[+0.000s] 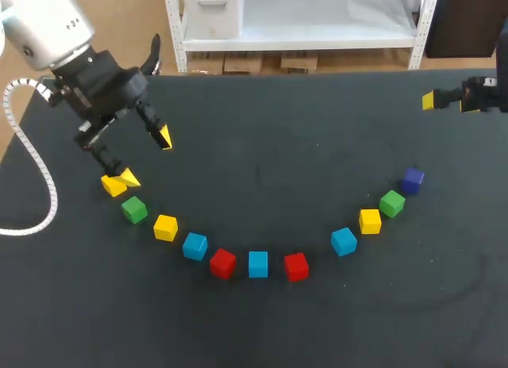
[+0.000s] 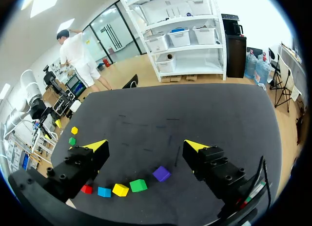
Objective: Place the blue cubes, place green cubes on the blue cubes, place the yellow cubes on the green cubes, then place the red cubes on the yellow cubes, and place purple cube on the red cubes.
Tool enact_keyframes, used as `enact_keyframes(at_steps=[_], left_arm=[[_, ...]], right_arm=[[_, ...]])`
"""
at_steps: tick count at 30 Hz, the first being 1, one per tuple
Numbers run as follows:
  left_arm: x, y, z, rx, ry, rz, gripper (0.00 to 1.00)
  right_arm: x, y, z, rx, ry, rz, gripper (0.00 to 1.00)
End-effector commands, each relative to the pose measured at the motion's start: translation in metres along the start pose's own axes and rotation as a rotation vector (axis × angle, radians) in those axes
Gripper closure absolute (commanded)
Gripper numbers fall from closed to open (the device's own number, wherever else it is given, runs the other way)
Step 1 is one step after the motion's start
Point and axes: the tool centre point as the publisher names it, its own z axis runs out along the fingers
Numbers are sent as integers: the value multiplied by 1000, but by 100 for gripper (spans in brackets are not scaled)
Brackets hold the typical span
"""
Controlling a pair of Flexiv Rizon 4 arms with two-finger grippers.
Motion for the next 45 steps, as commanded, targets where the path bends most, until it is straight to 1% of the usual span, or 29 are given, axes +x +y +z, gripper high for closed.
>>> enact_keyframes(at_steps=[1, 6, 8, 15, 16, 17, 18, 20, 23, 27, 31, 34, 45], left_arm=[[3, 3, 2, 4, -7, -4, 0], [6, 4, -3, -14, -6, -4, 0], [5, 4, -4, -17, -4, 11, 0], [5, 4, -4, -17, -4, 11, 0], [5, 4, -4, -17, -4, 11, 0], [5, 4, -4, -17, -4, 11, 0], [5, 4, -4, -17, -4, 11, 0], [5, 4, -4, -17, -4, 11, 0], [5, 4, -4, -17, -4, 11, 0], [5, 4, -4, -17, -4, 11, 0], [5, 4, -4, -17, -4, 11, 0], [5, 4, -4, -17, -4, 11, 0], [5, 4, -4, -17, -4, 11, 0]], right_arm=[[0, 0, 0, 1, -1, 1, 0], [0, 0, 0, 1, -1, 1, 0], [0, 0, 0, 1, -1, 1, 0], [0, 0, 0, 1, -1, 1, 0], [-2, -4, -2, -9, -12, -54, 0], [-4, -6, -4, -45, 4, -120, 0], [-6, -6, -6, -84, 34, -193, 0], [-8, -3, -10, -135, 92, -328, 0], [-9, 6, -17, -269, 182, -477, 0], [-3, 21, -25, -413, 290, -671, 0], [6, 30, -28, -494, 380, -840, 0], [10, 32, -28, -519, 420, -915, 0], [11, 32, -27, -512, 428, -915, 0]])
